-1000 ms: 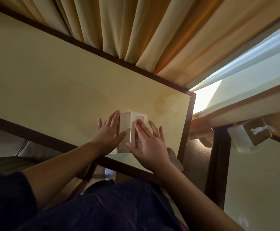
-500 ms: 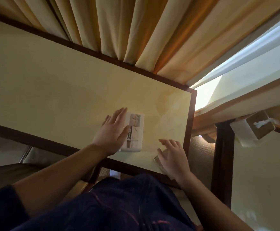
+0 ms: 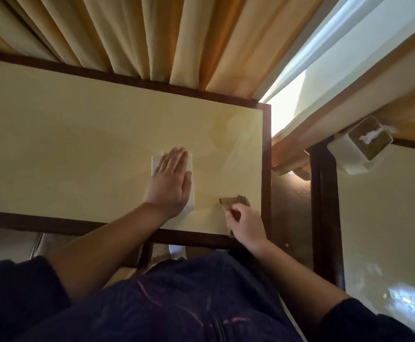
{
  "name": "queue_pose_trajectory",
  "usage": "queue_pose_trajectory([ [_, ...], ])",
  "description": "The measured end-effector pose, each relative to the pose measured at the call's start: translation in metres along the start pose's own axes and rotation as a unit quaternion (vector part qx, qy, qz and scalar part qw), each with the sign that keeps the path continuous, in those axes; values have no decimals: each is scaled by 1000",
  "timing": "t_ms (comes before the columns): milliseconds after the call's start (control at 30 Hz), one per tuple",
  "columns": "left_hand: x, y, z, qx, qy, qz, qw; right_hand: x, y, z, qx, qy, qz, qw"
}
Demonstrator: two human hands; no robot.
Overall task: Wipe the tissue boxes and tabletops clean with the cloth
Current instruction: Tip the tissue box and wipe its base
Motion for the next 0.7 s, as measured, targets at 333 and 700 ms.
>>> queue_pose_trajectory([
  [333, -5, -1, 0, -12, -19, 13, 1000, 99, -22, -9, 53, -489, 42, 869],
  [700, -8, -3, -2, -19, -81, 26, 996, 82, -40, -19, 121, -512, 179, 831],
])
Point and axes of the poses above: each hand's wrist, its own y-axis away from the middle knuckle, its own z-axis out of the back of the hand, x = y × z, the point moved 4 cm from there along -y, towards the middle knuckle, and after that the axes turned 12 degrees about x, right-handed, at the moved point
